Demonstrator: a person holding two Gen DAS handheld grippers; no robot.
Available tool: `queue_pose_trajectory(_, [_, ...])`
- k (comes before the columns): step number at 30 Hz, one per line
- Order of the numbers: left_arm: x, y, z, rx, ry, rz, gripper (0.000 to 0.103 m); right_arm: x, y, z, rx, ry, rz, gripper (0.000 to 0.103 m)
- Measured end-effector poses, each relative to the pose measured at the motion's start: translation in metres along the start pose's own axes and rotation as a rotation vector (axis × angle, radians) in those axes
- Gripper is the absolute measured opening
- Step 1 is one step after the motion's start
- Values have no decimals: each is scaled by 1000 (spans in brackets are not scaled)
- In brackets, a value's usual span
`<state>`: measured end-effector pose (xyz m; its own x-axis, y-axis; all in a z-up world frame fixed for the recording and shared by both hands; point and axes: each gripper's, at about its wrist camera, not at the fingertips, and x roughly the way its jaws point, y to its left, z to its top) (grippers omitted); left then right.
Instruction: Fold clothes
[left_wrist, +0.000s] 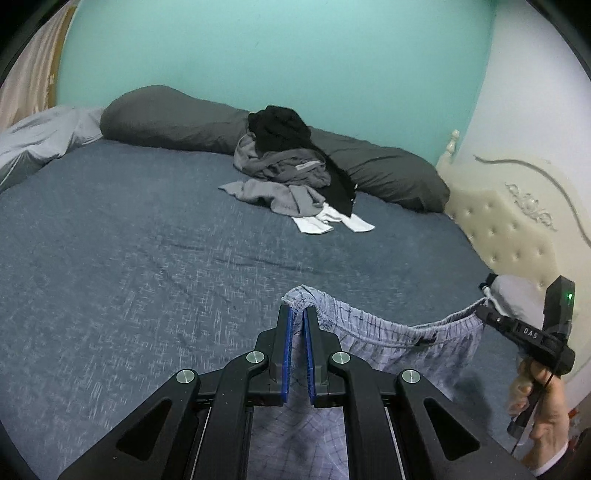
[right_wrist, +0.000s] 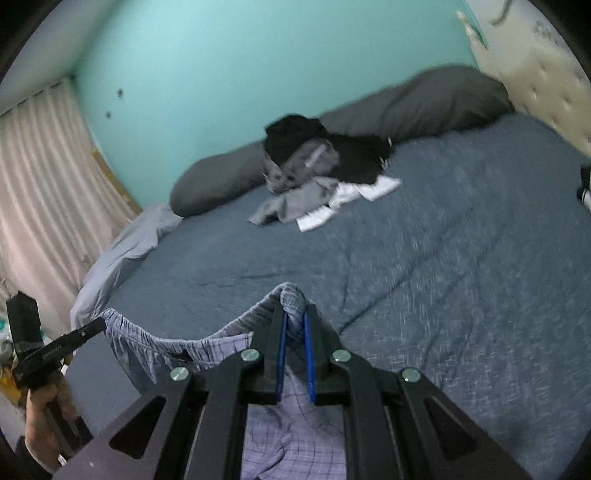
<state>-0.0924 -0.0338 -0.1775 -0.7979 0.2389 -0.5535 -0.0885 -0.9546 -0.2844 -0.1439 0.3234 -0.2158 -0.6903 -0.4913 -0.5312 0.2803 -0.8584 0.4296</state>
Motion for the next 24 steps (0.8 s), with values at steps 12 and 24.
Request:
queue_pose_trajectory(12, [88,37,-12,-41,91,12,7,85,-13,-1,-12,124,-84,8])
queue_pose_trajectory(24, [122,52,-23,-75,153,23,7,114,-46,-13,116,168,-114,9])
